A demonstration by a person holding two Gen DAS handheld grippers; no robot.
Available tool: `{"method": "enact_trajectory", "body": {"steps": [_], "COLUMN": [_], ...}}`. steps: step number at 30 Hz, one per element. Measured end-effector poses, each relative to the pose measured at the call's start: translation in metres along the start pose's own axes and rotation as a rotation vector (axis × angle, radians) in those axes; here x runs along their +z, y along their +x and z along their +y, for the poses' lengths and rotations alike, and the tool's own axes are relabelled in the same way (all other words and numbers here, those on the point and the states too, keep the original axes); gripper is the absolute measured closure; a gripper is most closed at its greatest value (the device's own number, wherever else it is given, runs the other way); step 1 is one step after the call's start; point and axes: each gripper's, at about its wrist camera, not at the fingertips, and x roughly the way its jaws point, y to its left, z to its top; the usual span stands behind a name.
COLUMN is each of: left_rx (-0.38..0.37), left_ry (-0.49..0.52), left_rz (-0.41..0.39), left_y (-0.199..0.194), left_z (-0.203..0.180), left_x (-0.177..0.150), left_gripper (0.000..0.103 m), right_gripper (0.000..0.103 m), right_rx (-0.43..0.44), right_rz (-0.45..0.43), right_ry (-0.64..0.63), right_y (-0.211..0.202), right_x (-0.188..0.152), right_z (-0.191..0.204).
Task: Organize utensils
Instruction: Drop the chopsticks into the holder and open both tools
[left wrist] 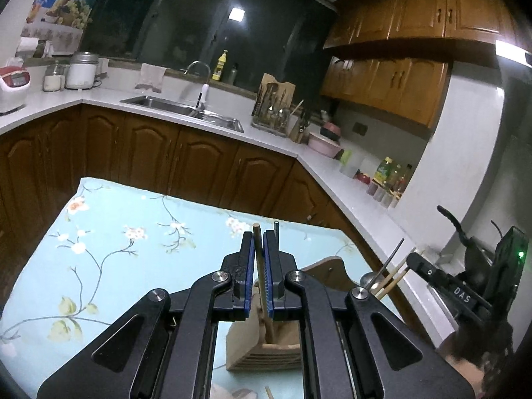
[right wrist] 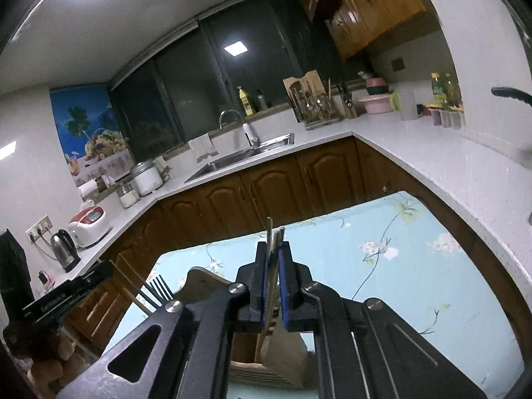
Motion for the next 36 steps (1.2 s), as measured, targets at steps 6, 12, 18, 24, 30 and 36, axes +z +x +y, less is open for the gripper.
{"method": "enact_trajectory", "body": {"steps": [6,12,18,24,30,36], "left_rx": [-0.003,-0.002,0.010,0.032,0.052,0.059], "left_ry": [-0.007,-0.024,-0.076,-0.102,-0.075,-0.073], "left_rz": [0.013,0.039,-0.035,-0.069,-0.020,0.070], "left_y": [0.001,0.000,-0.034,-0.069,-0.091,-0.104], "left_z": [0.003,0.006,0.009,0.012,0.009,0.003], "left_x": [0.002,0.004,0.006,-0.002,-0.029,-0.065], "left_gripper": [0.098,0.093,0.027,0.001,0.001,0.001], "right_gripper": [0.094,0.087,0.016,0.000,0.000,0.000], "right_rx": [0.008,0.020,0.027,0.015,0.001,-0.017], "right_rz": [0.018,0.017,-0.065,-0.114,-0.077,-0.018], "right_ry": [0.006,0.026,0.067,0.088,0.058,0.049], "right_y": [0.003,-0.001,-0.031,-0.071,-0.103,-0.127], "right_x": [0.002,0.002,0.006,-0.001,-0.020,-0.053], "right_z": [-0.002,-0.005,-0.013,-0.021,-0.019,-0.019]}}
